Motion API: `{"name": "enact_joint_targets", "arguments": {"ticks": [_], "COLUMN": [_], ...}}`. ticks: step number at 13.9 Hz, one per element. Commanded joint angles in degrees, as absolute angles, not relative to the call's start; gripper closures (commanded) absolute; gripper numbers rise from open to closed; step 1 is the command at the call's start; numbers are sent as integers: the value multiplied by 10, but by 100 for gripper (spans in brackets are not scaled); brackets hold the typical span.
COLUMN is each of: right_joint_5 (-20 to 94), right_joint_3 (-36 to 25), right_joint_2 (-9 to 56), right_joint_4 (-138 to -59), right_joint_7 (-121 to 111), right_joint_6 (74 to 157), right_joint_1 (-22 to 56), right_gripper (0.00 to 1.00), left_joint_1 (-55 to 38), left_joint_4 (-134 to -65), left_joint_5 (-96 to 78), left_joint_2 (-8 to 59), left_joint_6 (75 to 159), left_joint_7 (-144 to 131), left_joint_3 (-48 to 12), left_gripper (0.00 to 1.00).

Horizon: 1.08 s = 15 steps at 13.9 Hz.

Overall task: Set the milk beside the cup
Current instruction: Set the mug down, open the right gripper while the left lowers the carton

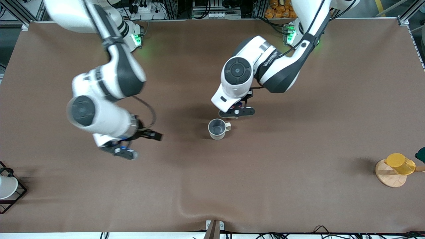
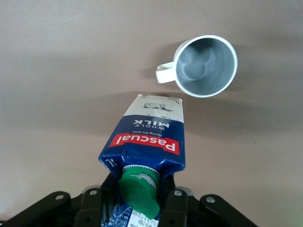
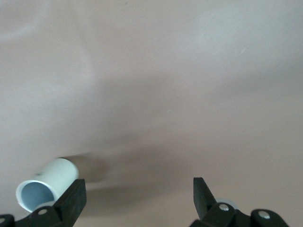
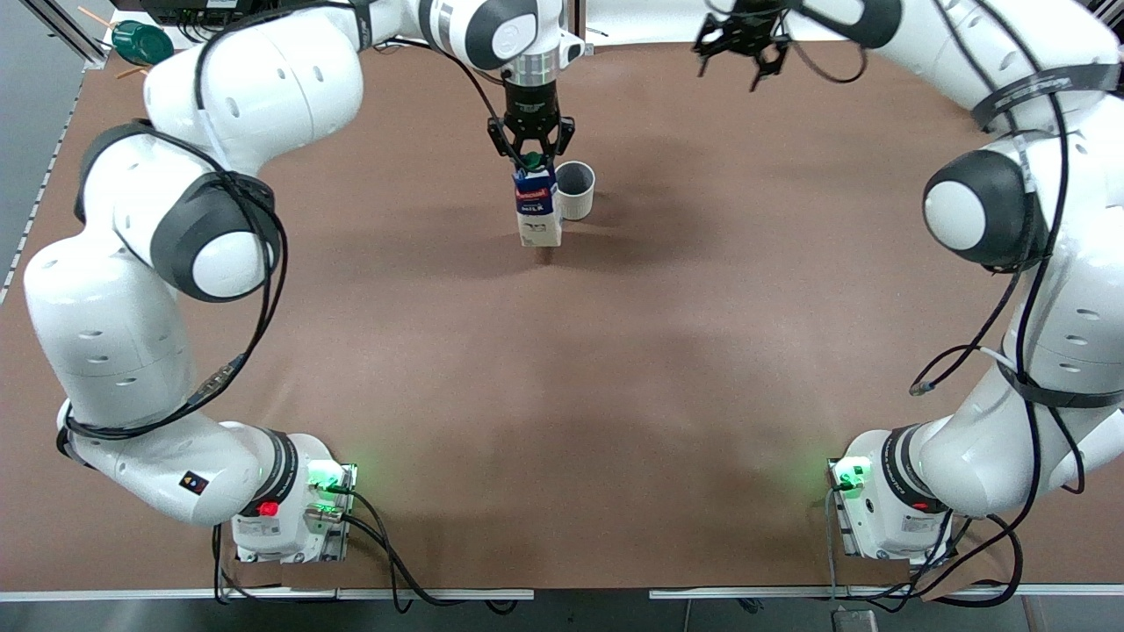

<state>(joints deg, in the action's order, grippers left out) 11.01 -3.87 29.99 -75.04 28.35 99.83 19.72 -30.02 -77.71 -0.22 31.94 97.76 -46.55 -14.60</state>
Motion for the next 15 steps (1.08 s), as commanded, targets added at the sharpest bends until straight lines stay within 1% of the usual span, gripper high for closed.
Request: {"name": "enact_joint_targets", "arguments": {"ticks": [1,4,6,8,9,10,11,13,15], "right_joint_5": [103,105,105,105,105,105,105,103,102], "right_joint_3": [-27,-26,-26,-26,-26,-26,-26,-27,-27], "right_joint_2": [271,265,251,236,234,226,215,194,170], "right_joint_4": [-762,-762,-767,-777,-777,-777,-777,-777,-777], "right_joint_7": [173,69,0,-73,-103,-125,-129,-128,-128], "right_joint_6": [977,932,929,927,914,892,878,869,856], "right_joint_1": [140,76,39,2,-17,-30,-37,-43,-45], "right_gripper": [0,0,0,0,0,0,0,0,0], "left_joint_1": [-319,-337,-341,-345,-345,-345,-344,-345,-344], "left_joint_4": [-745,-741,-741,-741,-743,-743,-743,-743,-743], "left_joint_5": [-10,-9,-6,-5,-4,-4,-4,-1,-3], "left_joint_2": [344,360,373,380,381,382,380,360,320], "left_joint_6": [990,1004,1016,1020,1022,1022,1022,1010,976], "left_joint_7": [-493,-508,-504,-493,-485,-482,-483,-488,-488], "left_joint_3": [-139,-137,-137,-137,-137,-137,-137,-138,-140], "left_gripper": [59,59,59,56,50,29,0,0,0]}}
